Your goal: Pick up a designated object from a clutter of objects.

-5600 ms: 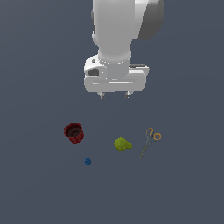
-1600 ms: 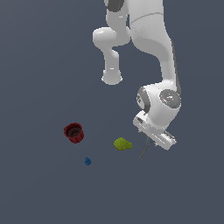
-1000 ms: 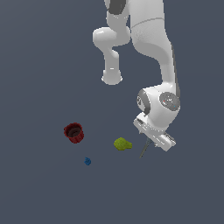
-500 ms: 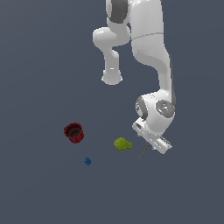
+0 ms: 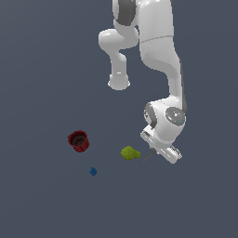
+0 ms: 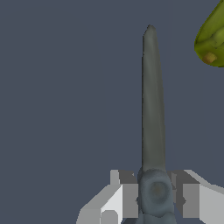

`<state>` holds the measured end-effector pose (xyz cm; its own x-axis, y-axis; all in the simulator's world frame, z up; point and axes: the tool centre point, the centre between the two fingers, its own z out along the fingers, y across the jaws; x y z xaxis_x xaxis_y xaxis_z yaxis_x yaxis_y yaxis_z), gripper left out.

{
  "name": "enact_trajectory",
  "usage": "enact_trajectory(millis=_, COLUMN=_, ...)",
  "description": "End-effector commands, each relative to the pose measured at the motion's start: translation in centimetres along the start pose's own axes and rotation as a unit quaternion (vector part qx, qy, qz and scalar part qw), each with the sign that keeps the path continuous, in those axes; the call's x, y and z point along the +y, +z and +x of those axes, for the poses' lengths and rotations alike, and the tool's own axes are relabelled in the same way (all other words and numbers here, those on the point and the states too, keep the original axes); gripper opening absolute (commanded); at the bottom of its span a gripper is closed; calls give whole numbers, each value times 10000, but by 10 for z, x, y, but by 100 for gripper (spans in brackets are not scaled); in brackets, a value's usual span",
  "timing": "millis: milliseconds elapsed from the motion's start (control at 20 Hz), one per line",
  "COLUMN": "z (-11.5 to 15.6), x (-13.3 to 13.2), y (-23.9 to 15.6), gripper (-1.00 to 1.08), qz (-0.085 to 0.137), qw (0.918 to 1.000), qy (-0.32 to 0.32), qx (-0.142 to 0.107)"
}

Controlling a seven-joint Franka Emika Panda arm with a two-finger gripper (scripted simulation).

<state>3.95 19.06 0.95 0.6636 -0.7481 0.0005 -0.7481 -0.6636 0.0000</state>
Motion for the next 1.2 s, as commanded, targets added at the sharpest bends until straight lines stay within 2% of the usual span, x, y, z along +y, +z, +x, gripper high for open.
enact_trajectory(millis=0, z=-1, x=0, y=2, gripper=-100, qz=0, qw=10000, qy=-6, qx=-2)
enact_trajectory(millis=600, z=-2, x=3, y=-25, gripper=-100, qz=0, qw=10000, qy=11, qx=5)
enact_trajectory(millis=850, z=-8, x=5, y=-58, gripper=-100, qz=0, qw=10000, qy=8, qx=5)
enact_trajectory(millis=1150, z=-17, x=10, y=-116, gripper=-100, qz=-1, qw=10000, qy=4, qx=5)
